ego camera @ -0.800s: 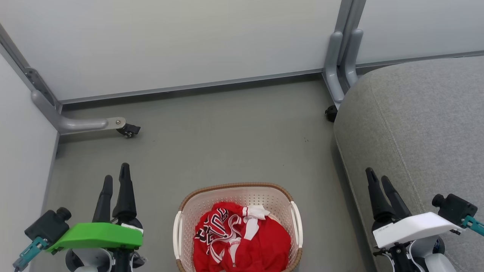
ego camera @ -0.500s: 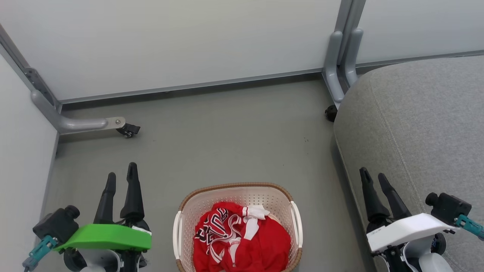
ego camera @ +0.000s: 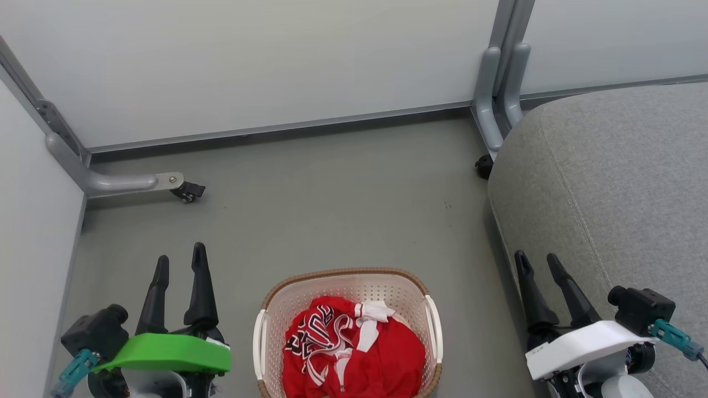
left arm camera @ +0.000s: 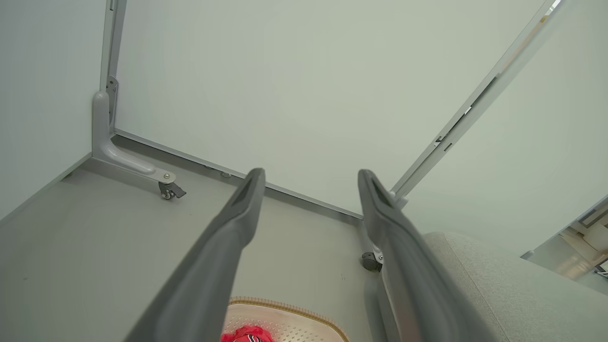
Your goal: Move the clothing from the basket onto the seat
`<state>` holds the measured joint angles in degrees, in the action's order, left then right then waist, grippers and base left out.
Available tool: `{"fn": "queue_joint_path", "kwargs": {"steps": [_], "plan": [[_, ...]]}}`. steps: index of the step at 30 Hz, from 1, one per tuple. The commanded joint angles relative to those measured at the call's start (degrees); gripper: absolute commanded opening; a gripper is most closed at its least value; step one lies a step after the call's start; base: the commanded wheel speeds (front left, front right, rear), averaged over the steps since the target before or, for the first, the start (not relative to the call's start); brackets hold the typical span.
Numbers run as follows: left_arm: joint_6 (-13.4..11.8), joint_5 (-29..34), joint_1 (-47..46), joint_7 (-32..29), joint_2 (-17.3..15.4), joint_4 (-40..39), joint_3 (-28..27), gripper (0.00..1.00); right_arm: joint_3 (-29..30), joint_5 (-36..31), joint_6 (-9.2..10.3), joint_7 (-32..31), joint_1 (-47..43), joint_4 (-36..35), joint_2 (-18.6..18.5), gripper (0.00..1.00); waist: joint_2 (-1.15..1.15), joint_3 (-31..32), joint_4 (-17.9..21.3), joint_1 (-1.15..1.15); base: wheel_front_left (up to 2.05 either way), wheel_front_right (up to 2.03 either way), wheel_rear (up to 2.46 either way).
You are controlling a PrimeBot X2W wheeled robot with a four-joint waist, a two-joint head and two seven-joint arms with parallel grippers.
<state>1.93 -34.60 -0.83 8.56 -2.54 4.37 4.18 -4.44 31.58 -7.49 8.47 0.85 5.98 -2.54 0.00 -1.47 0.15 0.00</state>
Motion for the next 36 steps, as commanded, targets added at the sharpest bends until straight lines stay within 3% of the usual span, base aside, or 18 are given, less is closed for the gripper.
{"fn": "queue_joint_path", "kwargs": {"steps": [1, 36], "plan": [[-0.42, 1.85, 0.3, 0.5, -0.41, -0.62, 0.22, 1.0, -0.23, -1.78, 0.0, 0.6, -0.04, -0.87, -0.33, 1.0, 0.0, 0.01, -0.04, 0.0, 0.0, 0.0, 0.0], [-2.59, 18.16, 2.33, 4.93, -0.49, -2.65, 2.99, 1.0, -1.3, -17.82, 0.0, 5.01, -1.46, -3.43, -0.44, 1.0, 0.0, -0.6, -0.07, 0.0, 0.0, 0.0, 0.0]]}}
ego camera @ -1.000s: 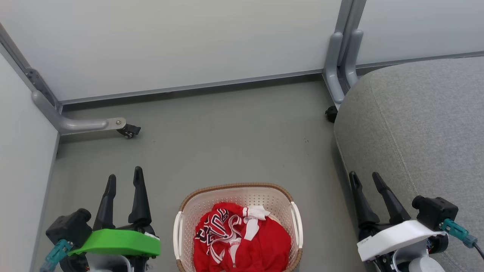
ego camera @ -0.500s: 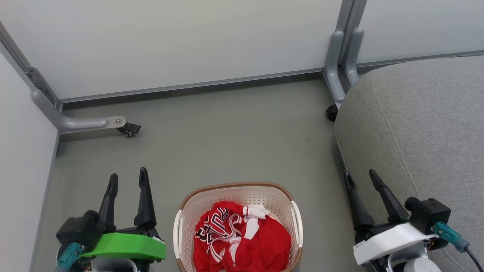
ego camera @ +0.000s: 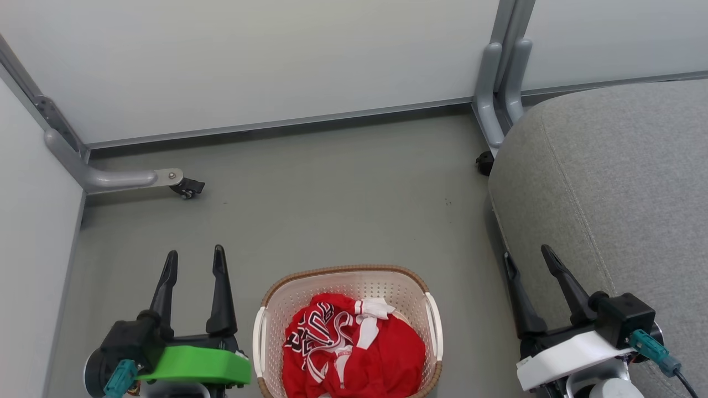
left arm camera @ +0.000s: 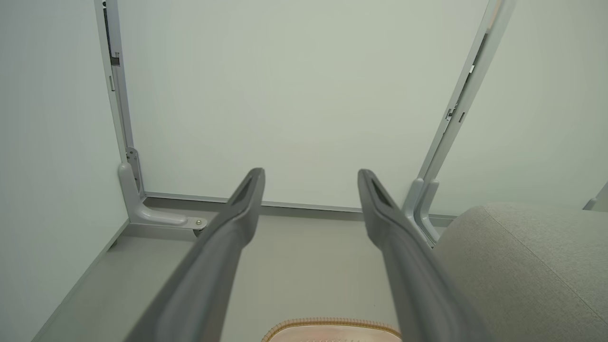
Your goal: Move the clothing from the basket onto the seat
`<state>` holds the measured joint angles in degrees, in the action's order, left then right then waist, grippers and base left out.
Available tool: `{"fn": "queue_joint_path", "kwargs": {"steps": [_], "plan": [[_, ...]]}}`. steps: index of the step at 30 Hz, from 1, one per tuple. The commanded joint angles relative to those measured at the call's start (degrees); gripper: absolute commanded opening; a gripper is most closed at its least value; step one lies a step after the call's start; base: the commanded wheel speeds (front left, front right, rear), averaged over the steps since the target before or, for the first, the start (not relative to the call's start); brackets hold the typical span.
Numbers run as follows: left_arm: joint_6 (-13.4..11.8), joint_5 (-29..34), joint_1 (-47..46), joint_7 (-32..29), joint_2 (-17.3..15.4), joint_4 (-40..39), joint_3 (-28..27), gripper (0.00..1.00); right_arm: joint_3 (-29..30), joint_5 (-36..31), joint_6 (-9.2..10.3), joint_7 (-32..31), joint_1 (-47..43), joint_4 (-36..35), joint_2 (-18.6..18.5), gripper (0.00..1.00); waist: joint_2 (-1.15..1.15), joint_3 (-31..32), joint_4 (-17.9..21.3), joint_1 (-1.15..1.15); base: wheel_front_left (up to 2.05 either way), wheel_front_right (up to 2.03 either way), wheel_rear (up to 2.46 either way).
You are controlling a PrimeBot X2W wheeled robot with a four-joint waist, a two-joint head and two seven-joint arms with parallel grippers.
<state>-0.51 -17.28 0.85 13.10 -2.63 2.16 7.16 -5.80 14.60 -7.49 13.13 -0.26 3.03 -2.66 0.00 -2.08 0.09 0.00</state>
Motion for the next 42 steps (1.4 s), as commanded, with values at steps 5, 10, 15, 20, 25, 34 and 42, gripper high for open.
{"fn": "queue_joint_path", "kwargs": {"steps": [5, 10, 15, 20, 25, 34, 42], "plan": [[-0.59, 3.05, 0.89, 0.88, -0.41, -0.92, 0.35, 1.0, -0.28, -2.8, 0.0, 0.88, -0.33, -0.8, -0.33, 1.0, 0.0, -0.1, 0.09, 0.0, 0.0, 0.0, 0.0], [-0.87, 5.05, 1.01, 1.38, -0.41, -1.27, 0.7, 1.0, -0.45, -4.65, 0.0, 1.37, -0.45, -1.11, -0.34, 1.0, 0.0, -0.31, 0.15, 0.0, 0.0, 0.0, 0.0], [-1.15, 7.03, 1.12, 1.88, -0.42, -1.36, 1.12, 1.0, -0.6, -6.55, 0.0, 1.88, -0.61, -1.32, -0.36, 1.0, 0.0, -0.53, 0.19, 0.0, 0.0, 0.0, 0.0], [-1.2, 8.12, 1.14, 2.15, -0.43, -1.1, 1.38, 1.0, -0.35, -7.28, 0.0, 2.14, -0.74, -1.32, -0.36, 1.0, 0.0, -0.63, 0.18, 0.0, 0.0, 0.0, 0.0], [-1.18, 8.28, 1.13, 2.14, -0.42, -0.76, 1.37, 1.0, 0.15, -6.63, 0.0, 2.14, -0.66, -1.23, -0.35, 1.0, 0.0, -0.68, 0.17, 0.0, 0.0, 0.0, 0.0], [-0.91, 8.34, 0.93, 2.08, -0.41, -0.14, 1.4, 1.0, 0.75, -6.07, 0.01, 2.14, -0.57, -1.06, -0.35, 1.0, 0.0, -0.7, 0.07, 0.0, 0.0, 0.0, 0.0], [-0.94, 8.32, -1.13, 2.07, -0.41, 1.45, 2.01, 1.0, 2.2, -5.88, 0.01, 2.14, 1.57, -1.69, -0.36, 1.0, 0.0, -5.24, -0.11, 0.0, 0.0, 0.0, 0.0]]}}
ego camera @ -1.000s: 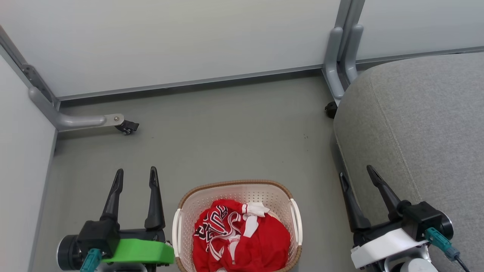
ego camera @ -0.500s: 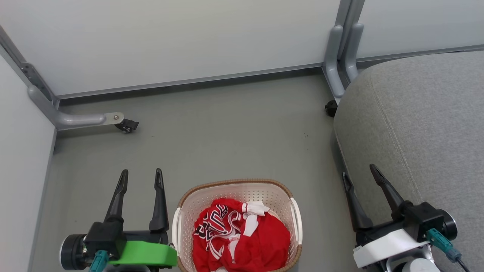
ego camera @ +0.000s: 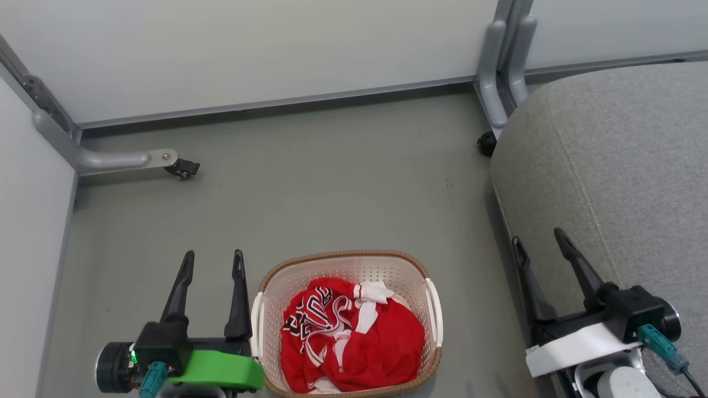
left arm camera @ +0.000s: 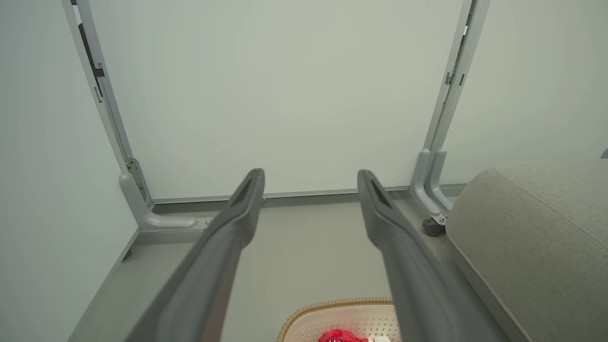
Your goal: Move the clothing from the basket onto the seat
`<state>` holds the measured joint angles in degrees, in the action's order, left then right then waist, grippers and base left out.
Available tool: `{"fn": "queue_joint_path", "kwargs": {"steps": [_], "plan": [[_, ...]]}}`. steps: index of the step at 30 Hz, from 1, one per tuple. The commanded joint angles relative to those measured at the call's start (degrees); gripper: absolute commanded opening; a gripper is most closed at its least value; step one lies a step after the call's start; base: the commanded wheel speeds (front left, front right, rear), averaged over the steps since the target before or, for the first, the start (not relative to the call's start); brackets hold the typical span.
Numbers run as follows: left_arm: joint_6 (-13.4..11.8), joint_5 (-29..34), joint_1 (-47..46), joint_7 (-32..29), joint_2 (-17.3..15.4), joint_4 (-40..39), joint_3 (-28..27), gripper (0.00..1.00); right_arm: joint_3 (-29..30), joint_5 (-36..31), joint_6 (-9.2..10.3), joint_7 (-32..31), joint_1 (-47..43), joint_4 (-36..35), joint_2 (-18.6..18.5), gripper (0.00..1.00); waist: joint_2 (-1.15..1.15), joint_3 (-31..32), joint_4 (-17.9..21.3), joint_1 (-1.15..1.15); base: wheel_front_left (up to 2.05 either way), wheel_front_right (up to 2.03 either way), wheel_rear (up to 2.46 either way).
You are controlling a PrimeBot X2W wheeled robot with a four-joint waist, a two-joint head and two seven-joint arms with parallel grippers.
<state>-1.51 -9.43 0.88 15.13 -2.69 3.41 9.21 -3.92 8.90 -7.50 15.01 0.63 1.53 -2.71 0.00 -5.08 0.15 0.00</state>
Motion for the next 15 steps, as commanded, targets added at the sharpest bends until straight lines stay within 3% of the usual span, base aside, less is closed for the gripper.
{"fn": "queue_joint_path", "kwargs": {"steps": [1, 5, 9, 15], "plan": [[0.02, 0.93, -1.86, 0.04, -0.36, 1.02, 0.37, 1.0, 0.66, -0.84, 0.02, 0.26, 1.18, -0.32, -0.3, 1.0, 0.0, -3.33, -0.33, 0.0, 0.0, 0.0, 0.0], [-0.1, 1.23, -5.07, 0.04, -0.36, 5.8, 2.06, 1.0, 1.91, -1.7, 0.02, 0.25, 3.09, -1.02, -0.27, 1.0, 0.0, -7.97, -0.81, 0.0, 0.0, 0.0, 0.0], [2.33, -0.46, -8.68, 0.03, -0.33, 10.46, 3.57, 1.0, 3.1, -2.01, 0.02, 0.2, 5.43, -1.81, -0.26, 1.0, 0.0, -12.51, -0.73, 0.0, 0.0, 0.0, 0.0], [5.85, 1.7, -15.27, 0.05, -0.32, 18.74, 5.44, 1.0, 3.7, -2.51, 0.02, 0.2, 9.17, -2.66, -0.28, 1.0, 0.0, -19.02, 0.21, 0.0, 0.0, 0.0, 0.0]]}}
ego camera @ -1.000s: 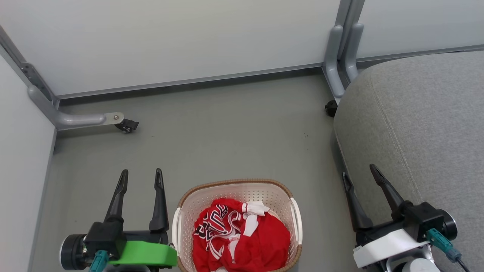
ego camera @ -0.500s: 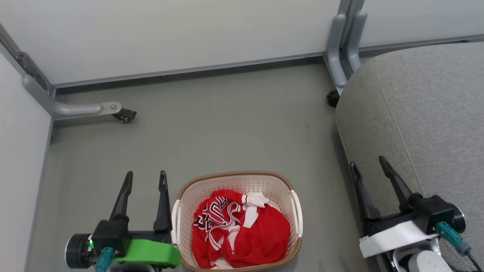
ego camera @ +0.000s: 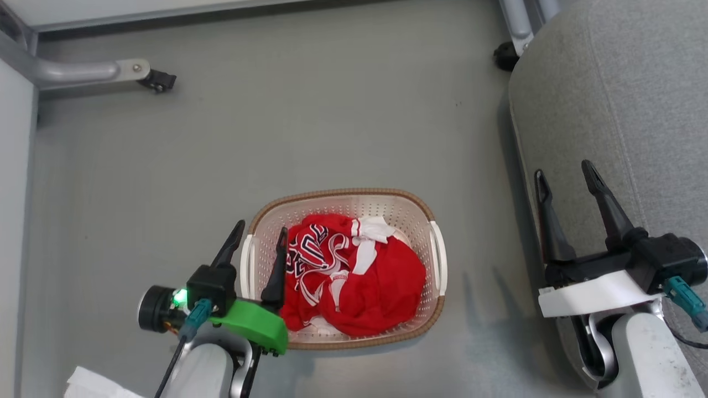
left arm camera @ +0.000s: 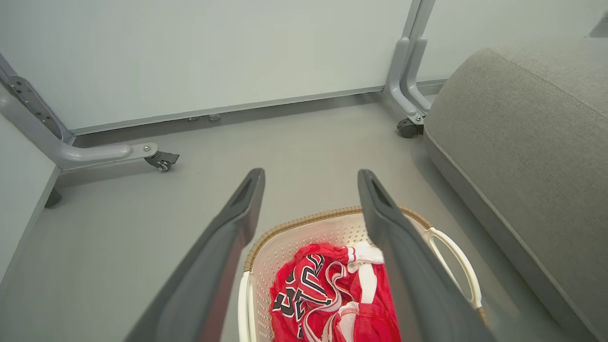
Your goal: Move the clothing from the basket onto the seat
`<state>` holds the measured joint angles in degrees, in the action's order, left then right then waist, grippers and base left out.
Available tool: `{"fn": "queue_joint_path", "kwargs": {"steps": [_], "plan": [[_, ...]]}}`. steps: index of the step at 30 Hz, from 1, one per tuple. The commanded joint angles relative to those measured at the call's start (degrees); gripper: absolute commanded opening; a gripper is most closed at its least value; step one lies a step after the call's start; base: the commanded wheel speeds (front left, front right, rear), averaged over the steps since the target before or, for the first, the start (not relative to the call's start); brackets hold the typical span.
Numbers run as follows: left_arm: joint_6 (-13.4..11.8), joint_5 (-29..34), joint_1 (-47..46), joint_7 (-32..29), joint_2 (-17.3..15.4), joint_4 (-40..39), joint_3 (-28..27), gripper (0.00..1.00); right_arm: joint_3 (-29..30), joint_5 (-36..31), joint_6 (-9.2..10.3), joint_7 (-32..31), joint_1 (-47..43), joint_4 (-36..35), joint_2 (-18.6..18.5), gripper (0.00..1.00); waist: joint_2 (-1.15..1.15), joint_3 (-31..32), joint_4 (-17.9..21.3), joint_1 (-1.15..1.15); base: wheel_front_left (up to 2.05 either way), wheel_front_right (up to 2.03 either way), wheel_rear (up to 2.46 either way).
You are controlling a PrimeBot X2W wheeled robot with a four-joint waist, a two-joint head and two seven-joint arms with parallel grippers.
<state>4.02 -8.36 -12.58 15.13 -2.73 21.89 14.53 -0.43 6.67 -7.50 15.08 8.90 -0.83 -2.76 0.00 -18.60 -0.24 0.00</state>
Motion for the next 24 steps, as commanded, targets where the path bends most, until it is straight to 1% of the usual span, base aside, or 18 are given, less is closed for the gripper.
{"fn": "queue_joint_path", "kwargs": {"steps": [1, 4, 8, 18, 24], "plan": [[0.73, 0.82, -2.64, 0.04, -0.3, 1.14, 0.43, 1.0, 0.28, -0.27, 0.02, 0.13, 1.34, -0.34, -0.21, 1.0, 0.0, -6.32, 0.8, 0.0, 0.0, 0.0, 0.0], [2.13, 2.68, -5.88, 0.04, -0.33, 4.15, 2.34, 1.0, 0.53, -0.15, 0.02, 0.14, 2.89, -0.66, -0.21, 1.0, 0.0, -9.05, 1.65, 0.0, 0.0, 0.0, 0.0], [2.98, 4.95, -9.93, 0.04, -1.18, 8.27, 5.07, 1.0, 0.43, 0.23, 0.02, 0.14, 4.59, -1.25, -0.21, 1.0, 0.0, -12.61, 3.15, 0.0, 0.0, 0.0, 0.0], [3.43, 10.93, -21.24, 0.04, -3.7, 20.65, 12.15, 1.0, -0.45, 1.59, 0.02, 0.14, 8.93, -3.03, -0.2, 1.0, 0.0, -22.09, 7.27, 0.0, 0.0, 0.0, 0.0], [3.06, 15.25, -29.22, 0.04, -5.15, 28.86, 16.78, 1.0, -1.5, 2.21, 0.02, 0.13, 11.28, -4.37, -0.18, 1.0, 0.0, -28.12, 8.71, 0.0, 0.0, 0.0, 0.0]]}}
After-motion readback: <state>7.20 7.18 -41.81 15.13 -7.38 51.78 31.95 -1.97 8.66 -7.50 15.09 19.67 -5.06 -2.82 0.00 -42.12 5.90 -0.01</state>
